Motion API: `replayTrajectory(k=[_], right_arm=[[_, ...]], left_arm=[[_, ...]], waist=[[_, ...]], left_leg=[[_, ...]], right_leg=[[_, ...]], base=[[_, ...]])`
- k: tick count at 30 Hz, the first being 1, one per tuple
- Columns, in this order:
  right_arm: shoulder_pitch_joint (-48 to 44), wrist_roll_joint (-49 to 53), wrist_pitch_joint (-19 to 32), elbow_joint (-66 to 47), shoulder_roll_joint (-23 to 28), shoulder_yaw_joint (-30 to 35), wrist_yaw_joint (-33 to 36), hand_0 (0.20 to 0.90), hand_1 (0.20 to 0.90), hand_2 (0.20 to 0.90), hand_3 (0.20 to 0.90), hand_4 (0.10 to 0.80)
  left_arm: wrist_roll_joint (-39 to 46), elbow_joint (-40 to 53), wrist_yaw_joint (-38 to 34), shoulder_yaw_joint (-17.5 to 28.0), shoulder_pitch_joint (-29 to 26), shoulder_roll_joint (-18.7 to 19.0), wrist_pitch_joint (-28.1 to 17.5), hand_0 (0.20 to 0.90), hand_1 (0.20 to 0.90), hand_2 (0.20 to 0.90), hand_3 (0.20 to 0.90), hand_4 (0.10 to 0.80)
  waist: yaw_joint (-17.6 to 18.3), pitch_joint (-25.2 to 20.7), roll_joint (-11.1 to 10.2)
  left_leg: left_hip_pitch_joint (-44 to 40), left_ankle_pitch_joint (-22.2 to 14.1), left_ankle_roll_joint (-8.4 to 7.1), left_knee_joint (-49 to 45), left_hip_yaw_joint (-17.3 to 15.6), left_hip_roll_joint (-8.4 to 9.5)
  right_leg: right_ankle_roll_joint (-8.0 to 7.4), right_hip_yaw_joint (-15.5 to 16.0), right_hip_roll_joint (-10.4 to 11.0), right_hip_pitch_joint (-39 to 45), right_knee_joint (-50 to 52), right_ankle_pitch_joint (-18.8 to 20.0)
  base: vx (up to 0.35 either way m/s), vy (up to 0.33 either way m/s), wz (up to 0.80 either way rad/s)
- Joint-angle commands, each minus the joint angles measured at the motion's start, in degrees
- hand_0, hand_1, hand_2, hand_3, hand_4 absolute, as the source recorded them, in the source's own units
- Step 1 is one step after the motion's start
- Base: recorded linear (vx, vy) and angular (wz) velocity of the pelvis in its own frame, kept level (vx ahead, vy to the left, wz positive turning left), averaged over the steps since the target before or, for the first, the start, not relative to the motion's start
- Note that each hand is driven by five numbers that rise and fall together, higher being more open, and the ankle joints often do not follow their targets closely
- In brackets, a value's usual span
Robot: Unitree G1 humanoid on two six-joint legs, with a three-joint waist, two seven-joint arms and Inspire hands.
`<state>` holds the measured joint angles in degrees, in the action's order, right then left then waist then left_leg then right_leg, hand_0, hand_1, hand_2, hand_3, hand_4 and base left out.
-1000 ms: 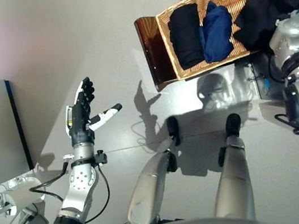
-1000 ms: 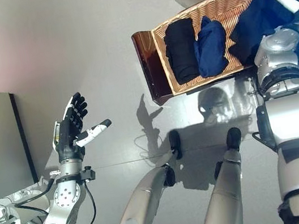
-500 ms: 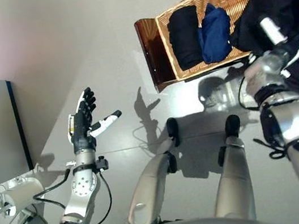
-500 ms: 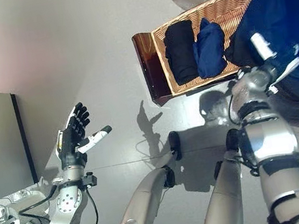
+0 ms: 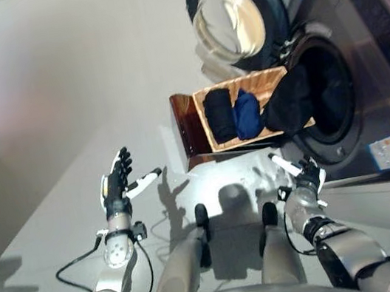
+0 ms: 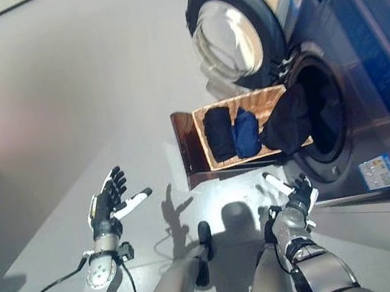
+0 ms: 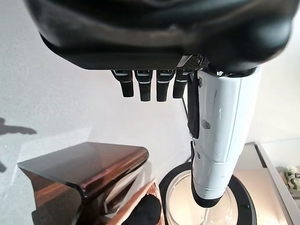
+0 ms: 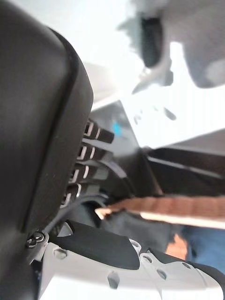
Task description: Pick up the clothes and place them into the washing machine
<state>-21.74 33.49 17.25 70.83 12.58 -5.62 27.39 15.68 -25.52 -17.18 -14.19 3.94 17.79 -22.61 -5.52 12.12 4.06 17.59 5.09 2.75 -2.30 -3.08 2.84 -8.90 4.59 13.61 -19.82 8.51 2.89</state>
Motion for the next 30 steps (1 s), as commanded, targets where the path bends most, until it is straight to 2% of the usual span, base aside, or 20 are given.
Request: replayTrajectory(k=[1, 5, 7, 9, 10, 11, 13, 14, 15, 16, 17, 22, 23, 24, 25, 26, 27, 28, 29, 30], right_arm=[[-1.32, -6.92, 0.82, -1.07, 2.18, -2.37, 0.31, 0.9, 0.9, 0.9, 0.9, 0.8], [1.72, -8.46, 0.03, -0.42, 1.38, -2.03, -0.52, 0.9, 0.9, 0.9, 0.9, 0.8], [3.87, -8.63, -0.06, -1.19, 0.7, -1.87, -1.46, 0.9, 0.9, 0.9, 0.9, 0.8], [4.72, -9.15, -0.07, -2.11, 0.22, -2.25, -1.97, 0.9, 0.9, 0.9, 0.9, 0.8], [6.47, -9.24, -0.1, -2.77, -0.26, -2.18, -2.99, 0.9, 0.9, 0.9, 0.9, 0.8], [6.5, -9.25, -0.11, -2.81, -0.26, -2.18, -2.98, 0.9, 0.9, 0.9, 0.9, 0.8], [8.55, -9.93, -0.27, -2.25, -0.62, -1.89, -3.78, 0.9, 0.9, 0.9, 0.9, 0.8], [9.29, -10.13, -0.45, -1.88, -0.68, -1.49, -3.82, 0.9, 0.9, 0.9, 0.9, 0.8], [11.17, -11.09, -1.02, -1.09, -0.62, -1.59, -4.44, 0.9, 0.9, 0.9, 0.9, 0.8], [12.0, -11.22, -1.18, -0.64, -0.73, -1.71, -4.79, 0.9, 0.9, 0.9, 0.9, 0.8], [12.87, -11.59, -1.28, -0.2, -0.87, -1.96, -5.05, 0.9, 0.9, 0.9, 0.9, 0.8], [16.05, -12.93, -1.74, 1.27, -1.53, -1.96, -5.75, 0.9, 0.9, 0.9, 0.9, 0.8], [16.51, -13.27, -1.65, 0.95, -1.52, -2.03, -5.68, 0.9, 0.9, 0.9, 0.9, 0.8], [16.45, -14.35, -1.17, 0.02, -1.42, -3.16, -5.35, 0.9, 0.9, 0.9, 0.9, 0.8], [16.45, -14.37, -1.17, 0.0, -1.42, -3.15, -5.34, 0.9, 0.9, 0.9, 0.9, 0.8], [15.87, -13.73, -0.77, -0.58, -1.36, -3.51, -5.02, 0.9, 0.9, 0.9, 0.9, 0.8], [15.49, -14.03, -0.61, -1.27, -1.43, -4.26, -4.98, 0.9, 0.9, 0.9, 0.9, 0.8], [15.48, -14.04, -0.62, -1.28, -1.44, -4.25, -4.97, 0.9, 0.9, 0.9, 0.9, 0.8], [14.49, -14.53, -0.59, -2.95, -1.36, -5.09, -4.21, 0.9, 0.9, 0.9, 0.9, 0.8], [13.72, -14.76, -0.58, -3.32, -1.39, -5.62, -3.9, 0.9, 0.9, 0.9, 0.9, 0.8]], left_arm=[[-1.07, 1.09, -0.11, 4.03, -1.13, 0.94, -3.38, 0.9, 0.9, 0.9, 0.9, 0.8], [-2.71, -5.94, 0.03, 3.9, -0.99, 0.14, -1.87, 0.9, 0.9, 0.9, 0.9, 0.8], [-2.84, -9.71, -0.51, 4.56, -1.11, -0.3, -0.67, 0.9, 0.9, 0.9, 0.9, 0.8], [-2.79, -11.12, -0.6, 5.17, -1.17, -0.4, -0.28, 0.9, 0.9, 0.9, 0.9, 0.8], [-3.45, -14.93, -1.09, 5.83, -1.58, -0.36, 0.06, 0.9, 0.9, 0.9, 0.9, 0.8], [-3.45, -14.97, -1.1, 5.82, -1.58, -0.37, 0.03, 0.9, 0.9, 0.9, 0.9, 0.8], [-4.02, -19.14, -1.45, 6.65, -1.48, -1.0, 0.5, 0.9, 0.9, 0.9, 0.9, 0.8], [-4.55, -21.73, -1.89, 6.76, -1.65, -0.93, 0.64, 0.9, 0.9, 0.9, 0.9, 0.8], [-5.53, -24.03, -2.36, 6.82, -1.56, -0.94, 1.26, 0.9, 0.9, 0.9, 0.9, 0.8], [-6.02, -25.5, -2.59, 6.66, -1.68, -1.1, 1.42, 0.9, 0.9, 0.9, 0.9, 0.8], [-6.18, -27.3, -2.87, 6.14, -2.25, -1.05, 1.46, 0.9, 0.9, 0.9, 0.9, 0.8], [-6.89, -31.18, -4.18, 5.72, -3.26, -2.05, 2.38, 0.9, 0.9, 0.9, 0.9, 0.8], [-6.48, -31.83, -3.98, 5.5, -3.55, -2.14, 2.36, 0.9, 0.9, 0.9, 0.9, 0.8], [-6.55, -33.06, -4.04, 4.45, -4.24, -2.66, 2.24, 0.9, 0.9, 0.9, 0.9, 0.8], [-6.54, -33.09, -4.04, 4.44, -4.28, -2.67, 2.22, 0.9, 0.9, 0.9, 0.9, 0.8], [-6.29, -33.07, -4.23, 3.65, -5.16, -2.75, 1.95, 0.9, 0.9, 0.9, 0.9, 0.8], [-6.37, -33.47, -4.42, 3.35, -5.41, -2.94, 1.89, 0.9, 0.9, 0.9, 0.9, 0.8], [-6.37, -33.49, -4.42, 3.35, -5.44, -2.94, 1.88, 0.9, 0.9, 0.9, 0.9, 0.8], [-6.78, -33.58, -4.9, 2.86, -5.5, -3.09, 2.05, 0.9, 0.9, 0.9, 0.9, 0.8], [-6.69, -34.13, -5.02, 2.89, -5.41, -3.2, 2.12, 0.9, 0.9, 0.9, 0.9, 0.8]], waist=[[-1.42, -3.61, -1.67], [-0.41, -5.0, -2.79], [0.47, -4.55, -2.88], [1.05, -4.36, -2.72], [2.02, -3.67, -2.87], [2.0, -3.51, -2.88], [2.39, -4.21, -3.57], [2.69, -5.01, -4.13], [3.21, -6.42, -5.24], [3.66, -7.03, -5.6], [4.49, -7.6, -6.01], [4.96, -10.54, -6.93], [5.23, -10.91, -7.07], [5.68, -10.17, -7.67], [5.8, -10.19, -7.55], [5.21, -8.33, -8.4], [4.87, -7.89, -8.74], [4.9, -7.88, -8.67], [4.03, -7.73, -8.98], [3.77, -8.29, -9.08]], left_leg=[[-0.93, -2.98, -3.93, -1.53, 1.41, 0.08], [-5.3, -5.1, -2.91, -2.24, 1.96, 0.65], [-7.91, -6.25, -1.36, -2.93, 1.98, 0.78], [-9.0, -6.46, -0.86, -2.97, 1.57, 0.35], [-11.13, -6.96, -0.57, -3.39, 1.6, -0.19], [-11.35, -7.02, -0.58, -3.37, 1.58, -0.18], [-13.71, -7.51, -1.07, -2.43, 1.4, -0.18], [-14.81, -7.71, -1.41, -1.62, 1.54, -0.12], [-16.8, -8.31, -2.14, -0.64, 2.12, -0.25], [-17.45, -8.45, -2.37, -0.38, 2.56, -0.36], [-17.94, -8.49, -2.48, -0.05, 3.04, -0.56], [-19.49, -8.18, -3.91, 1.76, 3.56, -2.39], [-18.97, -8.71, -4.3, 0.32, 3.77, -2.71], [-15.58, -7.05, -5.52, -9.73, 3.43, -2.9], [-15.18, -7.39, -5.57, -10.41, 3.59, -3.01], [-9.77, -3.64, -6.03, -22.23, 4.9, -1.74], [-7.75, -3.2, -5.61, -25.47, 5.68, -0.98], [-7.59, -3.32, -5.6, -25.74, 5.73, -1.03], [-4.45, -1.79, -5.1, -25.24, 6.52, -1.77], [-3.48, -1.97, -4.92, -20.75, 6.79, -3.19]], right_leg=[[0.38, 2.18, 0.65, 7.32, -5.46, 2.63], [0.2, 2.12, 0.68, 9.52, -1.53, 1.72], [0.16, 1.04, 0.24, 8.53, 8.55, 2.45], [0.36, 0.6, -0.66, 7.63, 12.33, 2.85], [0.79, 0.52, -2.94, 6.24, 15.1, 1.89], [0.8, 0.49, -2.93, 6.39, 15.23, 1.76], [1.71, 2.12, -4.64, 7.11, 9.64, -0.52], [1.95, 2.83, -4.9, 7.12, 4.55, 0.11], [1.66, 2.36, -4.94, 7.33, -3.28, 2.23], [1.59, 0.43, -5.7, 8.65, -4.68, 2.67], [1.77, -3.53, -7.18, 9.02, -5.18, 2.92], [2.34, -3.46, -8.56, 12.54, -7.43, 2.68], [2.72, -3.45, -8.97, 13.33, -7.81, 2.38], [4.15, -3.43, -9.56, 15.12, -8.32, 1.79], [4.19, -3.27, -9.66, 15.08, -8.32, 1.79], [5.75, -3.3, -9.33, 16.54, -8.66, 2.09], [6.33, -3.66, -9.61, 17.25, -9.23, 2.03], [6.33, -3.61, -9.67, 17.25, -9.25, 2.05], [6.66, -4.42, -9.63, 17.91, -9.86, 1.67], [6.21, -4.85, -9.54, 18.0, -10.26, 1.46]], base=[[0.113, 0.014, -0.01], [0.126, 0.058, 0.05], [0.091, 0.095, 0.01], [0.059, 0.074, 0.06], [0.053, 0.036, -0.02], [0.105, 0.028, -0.13], [0.14, -0.048, -0.22], [0.315, -0.157, -0.11], [0.329, -0.176, 0.01], [0.306, -0.173, 0.16], [0.174, -0.125, 0.31], [0.142, -0.134, 0.35], [0.061, -0.184, 0.25], [0.057, -0.184, 0.23], [-0.035, -0.216, 0.16], [-0.058, -0.122, 0.24], [-0.057, -0.12, 0.42], [0.005, -0.045, 0.19], [0.071, 0.006, -0.21], [0.079, 0.004, -0.51]])
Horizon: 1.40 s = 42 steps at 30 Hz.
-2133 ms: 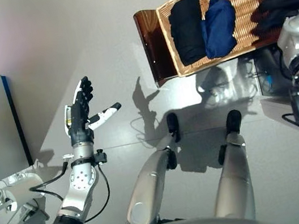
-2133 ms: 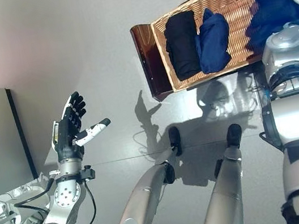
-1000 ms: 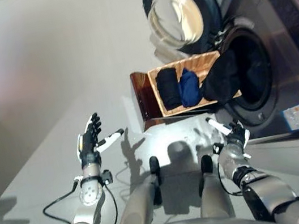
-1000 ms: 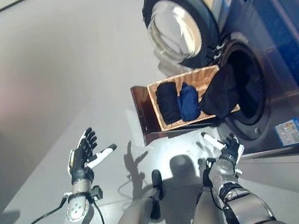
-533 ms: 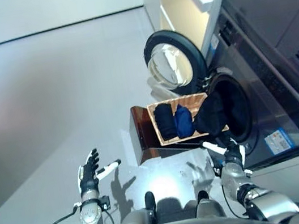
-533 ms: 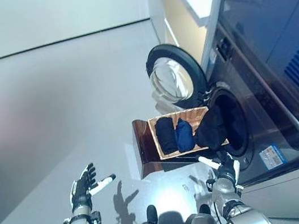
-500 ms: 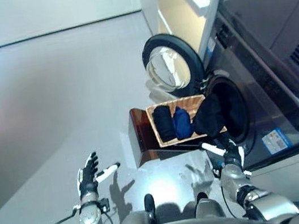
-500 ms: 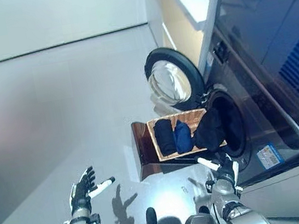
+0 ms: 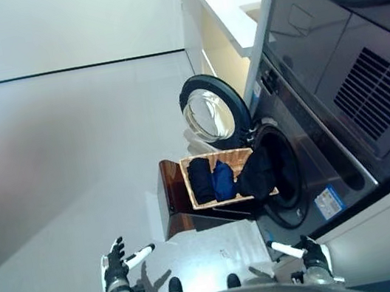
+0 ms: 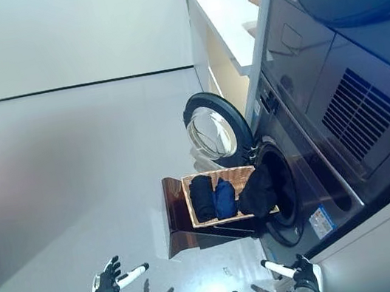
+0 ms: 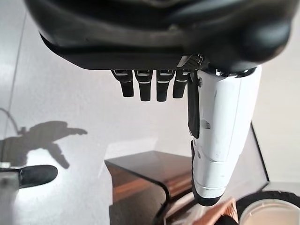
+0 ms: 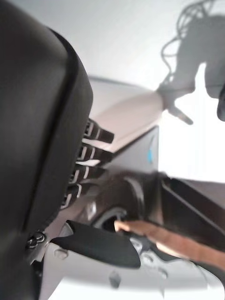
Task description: Pick up the clothes and place them into the washing machine
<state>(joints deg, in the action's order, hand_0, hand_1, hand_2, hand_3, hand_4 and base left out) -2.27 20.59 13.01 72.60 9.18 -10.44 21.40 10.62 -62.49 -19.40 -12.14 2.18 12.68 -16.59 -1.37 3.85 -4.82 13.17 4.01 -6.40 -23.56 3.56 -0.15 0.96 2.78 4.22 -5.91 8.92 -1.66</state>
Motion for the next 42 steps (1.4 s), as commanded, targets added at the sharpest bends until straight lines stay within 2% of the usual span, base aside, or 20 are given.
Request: replayTrajectory(k=[1, 3, 4, 7, 10, 13, 14, 17, 19, 21, 23, 24, 27, 30, 31, 32, 35, 38, 40, 42], right_arm=[[-5.72, -1.86, 3.65, -5.09, 2.01, -0.83, 2.11, 0.9, 0.9, 0.9, 0.9, 0.8], [-7.08, -2.02, 3.5, -4.41, 2.24, -1.18, 2.56, 0.9, 0.9, 0.9, 0.9, 0.8], [-8.32, -2.14, 3.39, -5.05, 2.32, -1.97, 3.11, 0.9, 0.9, 0.9, 0.9, 0.8], [-9.07, -2.18, 3.39, -5.41, 2.67, -2.39, 3.63, 0.9, 0.9, 0.9, 0.9, 0.8], [-10.18, -2.0, 3.02, -5.37, 2.91, -2.6, 3.55, 0.9, 0.9, 0.9, 0.9, 0.8], [-11.48, -2.2, 2.38, -3.71, 2.22, -2.5, 2.71, 0.9, 0.9, 0.9, 0.9, 0.8], [-12.55, -2.12, 1.72, -2.76, 1.66, -2.03, 2.25, 0.9, 0.9, 0.9, 0.9, 0.8], [-13.5, -3.45, 0.78, -1.13, 1.5, -2.14, 1.96, 0.9, 0.9, 0.9, 0.9, 0.8], [-13.7, -3.51, 0.69, -0.45, 1.45, -1.89, 1.7, 0.9, 0.9, 0.9, 0.9, 0.8], [-14.89, -4.6, 0.38, -0.39, 1.62, -2.28, 1.9, 0.9, 0.9, 0.9, 0.9, 0.8], [-15.56, -4.96, 0.28, -0.44, 1.7, -2.99, 1.88, 0.9, 0.9, 0.9, 0.9, 0.8], [-16.56, -5.19, 0.08, -0.36, 1.77, -3.45, 1.76, 0.9, 0.9, 0.9, 0.9, 0.8], [-17.8, -5.8, -0.6, 0.37, 2.27, -3.6, 2.03, 0.9, 0.9, 0.9, 0.9, 0.8], [-18.51, -6.14, -1.3, 0.85, 2.81, -3.17, 2.81, 0.9, 0.9, 0.9, 0.9, 0.8], [-18.5, -6.14, -1.3, 0.85, 2.81, -3.16, 2.81, 0.9, 0.9, 0.9, 0.9, 0.8], [-17.36, -5.63, -0.97, 1.17, 3.12, -2.19, 3.12, 0.9, 0.9, 0.9, 0.9, 0.8], [-15.81, -5.49, -0.69, 1.8, 3.13, -0.96, 4.19, 0.9, 0.9, 0.9, 0.9, 0.8], [-15.29, -4.92, 0.33, 1.09, 3.41, -0.91, 5.04, 0.9, 0.9, 0.9, 0.9, 0.8], [-15.25, -4.83, 0.66, 0.72, 3.54, -0.98, 5.66, 0.9, 0.9, 0.9, 0.9, 0.8], [-15.74, -4.35, 1.06, 1.23, 3.67, -0.93, 6.44, 0.9, 0.9, 0.9, 0.9, 0.8]], left_arm=[[-1.64, 2.81, -2.8, 0.84, -3.64, 1.9, -3.92, 0.9, 0.9, 0.9, 0.9, 0.8], [-1.81, 1.86, -3.42, 0.57, -3.63, 1.65, -3.43, 0.9, 0.9, 0.9, 0.9, 0.8], [-1.6, 0.35, -4.06, -0.12, -4.5, 1.54, -3.09, 0.9, 0.9, 0.9, 0.9, 0.8], [-2.46, 0.09, -4.29, -1.36, -5.06, 1.39, -2.63, 0.9, 0.9, 0.9, 0.9, 0.8], [-5.0, -0.62, -3.83, -3.78, -5.75, 1.37, -1.68, 0.9, 0.9, 0.9, 0.9, 0.8], [-7.46, -3.99, -2.91, -5.3, -6.8, 2.2, -1.2, 0.9, 0.9, 0.9, 0.9, 0.8], [-7.87, -5.47, -2.99, -5.05, -7.31, 3.18, -0.96, 0.9, 0.9, 0.9, 0.9, 0.8], [-7.97, -5.23, -2.7, -4.51, -7.75, 4.39, -0.93, 0.9, 0.9, 0.9, 0.9, 0.8], [-8.38, -5.53, -2.44, -4.53, -8.11, 4.8, -0.76, 0.9, 0.9, 0.9, 0.9, 0.8], [-9.63, -4.92, -1.81, -5.41, -8.64, 6.11, -0.48, 0.9, 0.9, 0.9, 0.9, 0.8], [-9.38, -4.67, -1.32, -5.68, -8.92, 6.46, -0.48, 0.9, 0.9, 0.9, 0.9, 0.8], [-9.59, -5.55, -0.53, -5.71, -9.32, 6.67, -0.49, 0.9, 0.9, 0.9, 0.9, 0.8], [-9.23, -5.73, -0.27, -5.83, -9.87, 6.27, -0.54, 0.9, 0.9, 0.9, 0.9, 0.8], [-8.55, -5.33, -0.67, -6.51, -10.84, 5.77, -0.94, 0.9, 0.9, 0.9, 0.9, 0.8], [-8.55, -5.32, -0.68, -6.51, -10.83, 5.76, -0.93, 0.9, 0.9, 0.9, 0.9, 0.8], [-8.98, -4.27, -0.87, -7.55, -11.15, 5.68, -1.59, 0.9, 0.9, 0.9, 0.9, 0.8], [-8.05, -1.8, -1.28, -7.43, -8.95, 4.72, -2.36, 0.9, 0.9, 0.9, 0.9, 0.8], [-7.12, 1.98, -1.29, -7.54, -8.0, 4.52, -3.24, 0.9, 0.9, 0.9, 0.9, 0.8], [-7.36, 2.64, -1.41, -7.64, -7.95, 4.37, -3.46, 0.9, 0.9, 0.9, 0.9, 0.8], [-8.12, 0.54, -1.54, -8.52, -7.81, 2.98, -3.07, 0.9, 0.9, 0.9, 0.9, 0.8]], waist=[[-0.48, 0.07, -0.22], [-1.05, -0.51, 0.1], [-1.46, -1.05, 1.34], [-1.82, -1.03, 2.28], [-2.23, -1.63, 3.59], [-2.5, -2.82, 2.98], [-3.38, -2.94, 1.87], [-5.14, -2.83, 0.54], [-5.77, -2.6, 0.38], [-5.54, -0.37, 0.99], [-5.23, 0.52, 1.58], [-4.54, 1.29, 2.2], [-3.83, 1.35, 1.5], [-2.87, 2.21, 0.77], [-2.83, 2.26, 0.83], [-2.2, 1.81, 0.08], [-2.09, -0.01, 0.47], [-2.2, 1.43, 0.41], [-2.68, 2.51, 0.68], [-3.23, 2.28, 0.64]], left_leg=[[0.65, -0.97, 4.23, 0.67, 0.04, -0.21], [-1.05, -0.35, 3.63, 12.55, 0.46, -3.42], [-0.51, 4.67, 2.07, 21.74, 1.24, -7.29], [0.01, 7.2, 0.75, 27.6, 1.06, -8.43], [-0.35, 7.98, 0.27, 28.56, -0.13, -8.22], [-2.4, 7.0, 0.59, 28.32, -1.19, -7.41], [-3.01, 5.5, 1.52, 26.71, -2.92, -6.14], [-3.45, 2.24, 3.59, 23.66, -4.88, -4.23], [-4.05, 1.09, 4.44, 23.12, -5.24, -3.56], [-5.96, -0.97, 6.55, 21.27, -5.47, -2.59], [-6.5, -1.06, 6.99, 21.04, -4.91, -2.51], [-7.73, -1.62, 7.57, 21.23, -4.09, -1.88], [-9.78, -2.59, 6.85, 23.01, -3.39, -0.36], [-11.96, -4.01, 5.59, 24.12, -2.75, -0.31], [-12.01, -4.07, 5.57, 24.08, -2.69, -0.36], [-12.04, -4.98, 5.0, 23.42, -1.56, -0.16], [-12.72, -5.14, 3.75, 23.44, -0.63, -1.47], [-6.75, -2.62, 1.05, 8.57, 0.11, -1.56], [-4.21, -0.97, 0.66, 4.51, 1.6, -0.8], [-0.83, -1.59, 1.18, 9.6, 1.3, -0.91]], right_leg=[[-3.65, -3.14, -0.13, 4.28, -10.72, 5.95], [-4.6, -3.86, -0.31, 5.03, -11.31, 4.97], [-5.01, -4.03, -1.0, 5.57, -11.53, 3.74], [-5.27, -4.17, -1.24, 7.04, -12.18, 2.17], [-6.05, -4.17, -0.73, 8.81, -12.3, 0.68], [-7.27, -4.36, 1.58, 9.78, -11.99, 0.33], [-8.61, -4.92, 3.94, 9.96, -10.01, -0.02], [-10.04, -5.55, 6.42, 8.28, -3.62, 0.17], [-9.96, -5.52, 6.71, 6.87, 0.59, 0.37], [-9.8, -3.9, 6.65, 0.7, 13.38, 7.81], [-9.44, -3.77, 5.82, -1.41, 16.91, 8.2], [-8.36, -3.08, 3.81, -4.15, 18.66, 6.53], [-7.53, 0.58, 3.97, -5.73, 7.36, 4.81], [-8.42, 3.64, 5.55, -5.52, -3.29, 7.97], [-8.42, 3.73, 5.51, -5.36, -3.41, 8.0], [-8.27, 0.85, 4.97, -3.41, -5.63, 7.92], [-7.88, 3.23, 4.61, -1.15, -5.84, 6.95], [-5.79, 4.56, 4.51, 1.46, -7.04, 5.93], [-5.26, 4.81, 4.14, 2.06, -7.46, 5.97], [-5.86, 4.75, 3.9, 3.74, -11.27, 5.94]], base=[[0.119, 0.044, -0.33], [0.193, 0.115, -0.05], [0.193, 0.136, -0.05], [0.167, 0.153, 0.0], [0.157, 0.178, -0.28], [0.235, 0.26, -0.19], [0.188, 0.235, -0.06], [0.188, 0.241, -0.21], [0.094, 0.123, -0.23], [0.099, 0.212, -0.15], [0.092, 0.174, -0.22], [0.096, 0.097, -0.13], [0.277, 0.025, -0.25], [0.179, -0.079, 0.1], [0.27, -0.157, 0.31], [0.232, -0.143, 0.37], [0.273, -0.19, 0.91], [0.117, -0.156, 0.65], [-0.009, -0.088, 0.39], [0.096, -0.06, 0.11]])
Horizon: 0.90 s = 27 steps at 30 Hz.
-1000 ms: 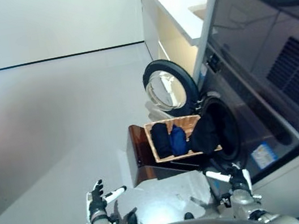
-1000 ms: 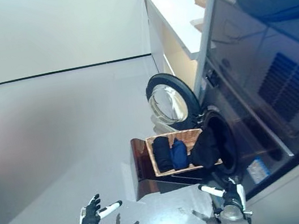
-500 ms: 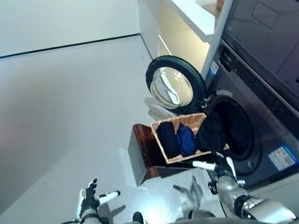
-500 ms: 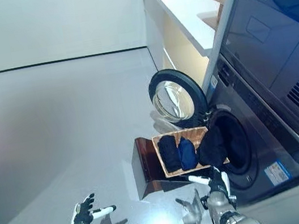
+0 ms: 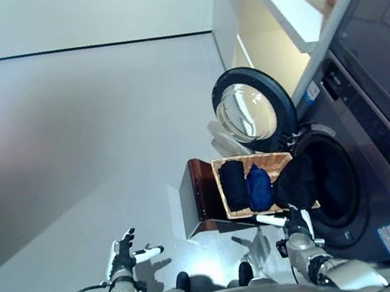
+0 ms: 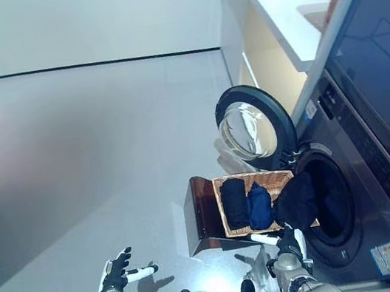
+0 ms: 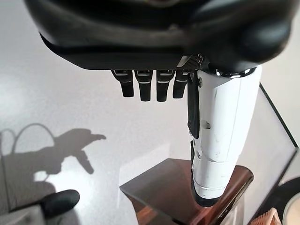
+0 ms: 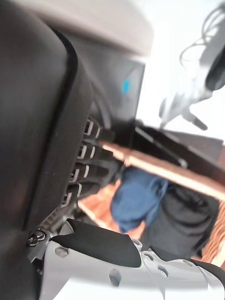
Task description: Pick up the clothes and place them into the washing machine
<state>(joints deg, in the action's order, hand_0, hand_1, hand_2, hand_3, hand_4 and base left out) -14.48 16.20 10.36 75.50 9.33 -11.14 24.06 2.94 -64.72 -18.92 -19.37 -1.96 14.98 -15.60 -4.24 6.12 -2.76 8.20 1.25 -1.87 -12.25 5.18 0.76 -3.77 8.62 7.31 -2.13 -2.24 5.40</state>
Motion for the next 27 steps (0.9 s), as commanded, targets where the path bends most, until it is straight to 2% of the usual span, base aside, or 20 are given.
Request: replayTrajectory(k=[1, 2, 3, 4, 7, 9, 11, 12, 13, 14, 18, 23, 27], right_arm=[[-3.49, 0.05, 3.73, -1.67, 3.54, -0.24, 3.78, 0.9, 0.9, 0.9, 0.9, 0.8], [-4.11, 0.06, 3.58, -1.44, 4.03, -0.55, 4.06, 0.9, 0.9, 0.9, 0.9, 0.8], [-4.25, -0.11, 3.37, -1.37, 4.35, -0.63, 4.26, 0.9, 0.9, 0.9, 0.9, 0.8], [-4.5, -0.67, 2.99, -1.07, 4.69, -0.91, 3.88, 0.9, 0.9, 0.9, 0.9, 0.8], [-4.63, -1.06, 2.71, -1.05, 4.59, -0.73, 3.92, 0.9, 0.9, 0.9, 0.9, 0.8], [-6.11, -1.63, 1.99, -1.38, 4.59, -0.92, 4.07, 0.9, 0.9, 0.9, 0.9, 0.8], [-7.83, -2.14, 1.66, -1.25, 4.37, -1.6, 4.03, 0.9, 0.9, 0.9, 0.9, 0.8], [-7.88, -2.14, 1.66, -1.24, 4.37, -1.58, 4.03, 0.9, 0.9, 0.9, 0.9, 0.8], [-9.63, -1.97, 1.58, -1.48, 4.51, -2.05, 4.42, 0.9, 0.9, 0.9, 0.9, 0.8], [-12.97, -1.91, 1.24, -1.56, 5.05, -2.61, 5.29, 0.9, 0.9, 0.9, 0.9, 0.8], [-16.77, -1.17, 1.24, -0.76, 6.68, -2.53, 7.03, 0.9, 0.9, 0.9, 0.9, 0.8], [-22.04, -1.15, 0.91, 0.13, 8.65, -3.12, 8.78, 0.9, 0.9, 0.9, 0.9, 0.8], [-28.05, -1.64, 0.49, 1.06, 11.12, -4.16, 10.63, 0.9, 0.9, 0.9, 0.9, 0.8]], left_arm=[[-0.44, 2.76, -2.04, -1.3, -3.64, 0.66, -4.07, 0.9, 0.9, 0.9, 0.9, 0.8], [-1.25, 1.75, -2.2, -2.3, -3.7, 0.17, -3.59, 0.9, 0.9, 0.9, 0.9, 0.8], [-1.43, 1.15, -2.32, -2.68, -4.08, -0.21, -3.11, 0.9, 0.9, 0.9, 0.9, 0.8], [-1.39, 0.37, -2.39, -2.6, -3.99, -0.49, -3.01, 0.9, 0.9, 0.9, 0.9, 0.8], [-1.41, -0.18, -2.46, -2.85, -3.83, -0.52, -3.15, 0.9, 0.9, 0.9, 0.9, 0.8], [-1.42, 0.23, -2.64, -2.71, -3.79, 0.21, -3.52, 0.9, 0.9, 0.9, 0.9, 0.8], [-0.89, 0.35, -3.12, -2.38, -4.04, 0.71, -3.76, 0.9, 0.9, 0.9, 0.9, 0.8], [-0.89, 0.34, -3.11, -2.38, -4.08, 0.72, -3.76, 0.9, 0.9, 0.9, 0.9, 0.8], [-0.4, 1.6, -3.65, -2.59, -4.58, 1.18, -4.25, 0.9, 0.9, 0.9, 0.9, 0.8], [0.79, 3.95, -4.39, -2.65, -5.37, 1.79, -4.95, 0.9, 0.9, 0.9, 0.9, 0.8], [2.93, 10.43, -4.81, -2.96, -4.96, 1.88, -6.54, 0.9, 0.9, 0.9, 0.9, 0.8], [5.17, 16.31, -4.4, -4.17, -4.87, 1.82, -7.27, 0.9, 0.9, 0.9, 0.9, 0.8], [6.3, 24.68, -4.92, -4.64, -5.15, 2.93, -8.0, 0.9, 0.9, 0.9, 0.9, 0.8]], waist=[[-0.46, 0.05, -1.46], [-0.61, -1.09, 0.18], [-0.59, -1.26, 1.01], [-0.52, -1.87, 1.77], [-0.17, -2.64, 2.18], [-0.97, -2.14, 2.09], [-2.07, -0.95, 2.27], [-2.23, -0.96, 2.21], [-2.99, 0.49, 2.56], [-4.16, 3.09, 3.29], [-4.12, 4.57, 3.85], [-4.17, 5.91, 5.47], [-4.67, 8.28, 6.61]], left_leg=[[3.87, 1.22, -3.33, -1.44, -0.44, -1.82], [4.26, 4.28, -2.77, 11.15, -0.48, -4.15], [4.14, 6.21, -2.88, 14.97, -1.02, -4.53], [3.26, 6.12, -2.61, 16.21, -0.45, -4.72], [2.32, 6.09, -2.52, 16.34, -1.6, -4.44], [1.46, 4.65, -1.62, 15.03, -4.11, -3.15], [1.53, 3.16, -0.72, 13.22, -6.35, -2.86], [1.62, 3.08, -0.7, 13.11, -6.52, -2.87], [2.1, 2.65, -0.49, 12.27, -7.8, -3.05], [3.7, 2.2, -0.64, 10.37, -9.37, -3.57], [6.52, 1.75, -0.82, 8.65, -8.68, -2.47], [9.87, 2.73, -0.83, 8.52, -8.13, -2.48], [13.13, 3.53, -0.94, 8.25, -7.28, -2.32]], right_leg=[[-1.15, -1.17, 0.83, 0.11, -0.22, -1.1], [-1.93, -2.0, -0.35, 0.95, -1.77, -1.66], [-2.11, -2.31, -0.47, 1.39, -1.92, -2.11], [-2.39, -3.09, -0.63, 1.64, -1.9, -2.83], [-2.45, -3.43, -0.21, 1.46, -1.49, -3.33], [-3.32, -4.74, 1.65, 0.42, 0.32, -3.63], [-3.95, -4.24, 3.23, -1.92, 4.74, -3.62], [-3.96, -4.45, 3.25, -2.16, 4.97, -3.72], [-4.18, -3.24, 3.9, -4.5, 7.32, -3.52], [-4.21, 1.7, 5.78, -8.48, 9.33, -2.13], [-4.02, 1.43, 6.11, -8.82, 5.82, -0.56], [-3.77, 1.76, 6.54, -12.57, 6.84, -0.62], [-3.6, 1.44, 6.37, -15.96, 7.94, -0.69]], base=[[0.237, 0.069, 0.07], [0.241, 0.102, 0.07], [0.298, 0.147, 0.1], [0.135, 0.082, 0.12], [0.125, 0.114, -0.31], [0.15, 0.179, -0.8], [0.034, 0.08, -0.82], [-0.087, 0.062, -0.71], [-0.222, 0.071, -0.67], [-0.212, 0.052, -0.64], [-0.058, -0.018, -0.28], [-0.056, 0.012, 0.14], [-0.035, -0.006, 0.09]])
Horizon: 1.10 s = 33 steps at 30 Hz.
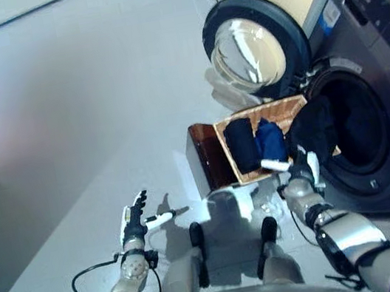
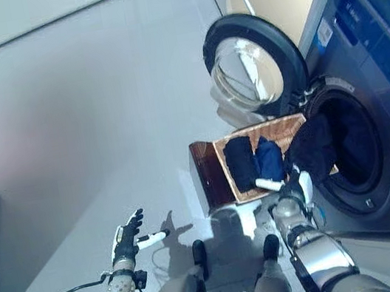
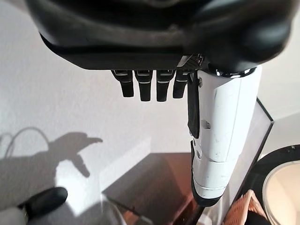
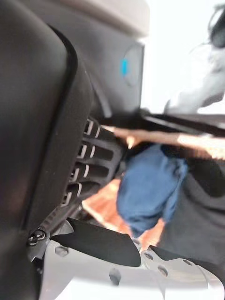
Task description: Pick up the clothes and place them into the washing machine
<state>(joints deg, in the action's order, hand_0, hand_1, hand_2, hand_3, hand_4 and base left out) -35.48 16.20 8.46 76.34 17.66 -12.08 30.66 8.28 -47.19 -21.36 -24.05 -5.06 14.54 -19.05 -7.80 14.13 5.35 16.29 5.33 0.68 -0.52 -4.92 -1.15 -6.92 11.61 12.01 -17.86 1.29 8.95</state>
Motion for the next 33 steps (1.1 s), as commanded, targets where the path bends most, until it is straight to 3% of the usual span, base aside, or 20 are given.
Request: replayTrajectory(k=[1, 17, 22, 33], right_arm=[[-7.11, -1.64, 2.39, 0.26, 2.79, -3.22, 4.03, 0.9, 0.9, 0.9, 0.9, 0.8], [-20.91, -1.72, 1.0, 4.88, 11.72, -5.73, 8.18, 0.9, 0.9, 0.9, 0.9, 0.8], [-23.65, -2.0, 0.53, 6.11, 15.6, -5.66, 9.45, 0.9, 0.9, 0.9, 0.9, 0.8], [-28.27, -5.24, -1.19, 7.41, 18.11, -9.2, 9.47, 0.9, 0.9, 0.9, 0.9, 0.8]], left_arm=[[0.96, 7.2, -2.48, 0.06, -2.07, 3.38, -4.51, 0.9, 0.9, 0.9, 0.9, 0.8], [1.08, 29.59, -3.71, 1.8, -1.34, 7.78, -6.05, 0.9, 0.9, 0.9, 0.9, 0.8], [0.34, 31.09, -4.83, 1.88, -1.22, 7.86, -5.84, 0.9, 0.9, 0.9, 0.9, 0.8], [0.46, 33.45, -6.39, 1.37, -1.56, 8.38, -6.03, 0.9, 0.9, 0.9, 0.9, 0.8]], waist=[[-1.12, 0.23, -1.51], [-2.68, 6.22, 1.31], [-2.96, 6.6, 2.56], [-3.64, 7.37, 4.15]], left_leg=[[5.14, -0.55, -3.5, -3.51, 2.82, -0.42], [18.63, -0.44, -4.1, -8.26, 3.68, -0.09], [22.15, -0.65, -4.05, -9.62, 3.74, 0.39], [25.08, -0.37, -3.9, -9.32, 3.68, 0.98]], right_leg=[[-0.45, -1.56, 1.67, -0.35, 4.46, -4.25], [0.12, -2.64, 2.06, -13.5, 10.41, -5.35], [0.18, -3.35, 2.55, -17.38, 12.61, -5.85], [0.37, -4.04, 2.76, -21.24, 13.15, -5.59]], base=[[-0.012, -0.016, 0.05], [-0.021, 0.011, 0.03], [0.002, 0.043, 0.02], [0.001, 0.02, -0.01]])
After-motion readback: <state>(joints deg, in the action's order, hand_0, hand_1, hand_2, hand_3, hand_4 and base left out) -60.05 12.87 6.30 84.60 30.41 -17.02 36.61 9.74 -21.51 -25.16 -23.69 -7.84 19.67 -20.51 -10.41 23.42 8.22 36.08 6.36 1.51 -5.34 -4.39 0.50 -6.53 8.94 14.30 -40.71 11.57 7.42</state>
